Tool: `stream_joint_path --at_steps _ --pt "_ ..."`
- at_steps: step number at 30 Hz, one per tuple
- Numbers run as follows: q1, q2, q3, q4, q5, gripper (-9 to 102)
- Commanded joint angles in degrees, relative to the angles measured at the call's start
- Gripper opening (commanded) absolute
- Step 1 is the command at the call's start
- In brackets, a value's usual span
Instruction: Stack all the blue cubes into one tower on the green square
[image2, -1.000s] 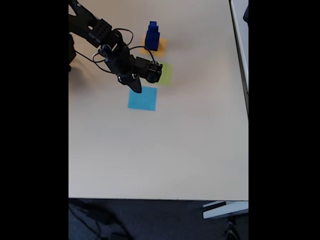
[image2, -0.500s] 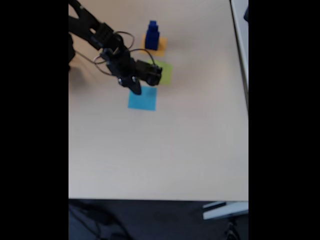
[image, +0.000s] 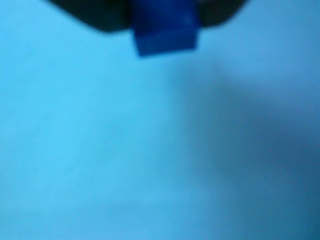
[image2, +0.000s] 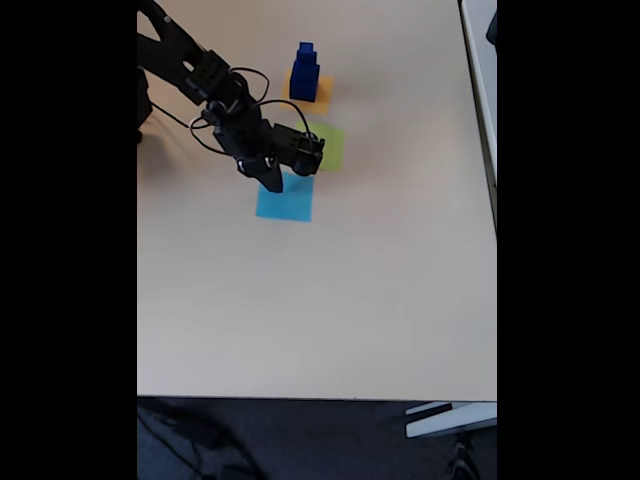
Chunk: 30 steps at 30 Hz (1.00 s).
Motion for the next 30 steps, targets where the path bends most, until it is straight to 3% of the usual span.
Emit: stream_joint_path --at_steps 1,30 --pt "0.09 0.62 -0.26 -0.97 0.53 0" --pt "0.44 0.35 0.62 -2.11 1.32 3"
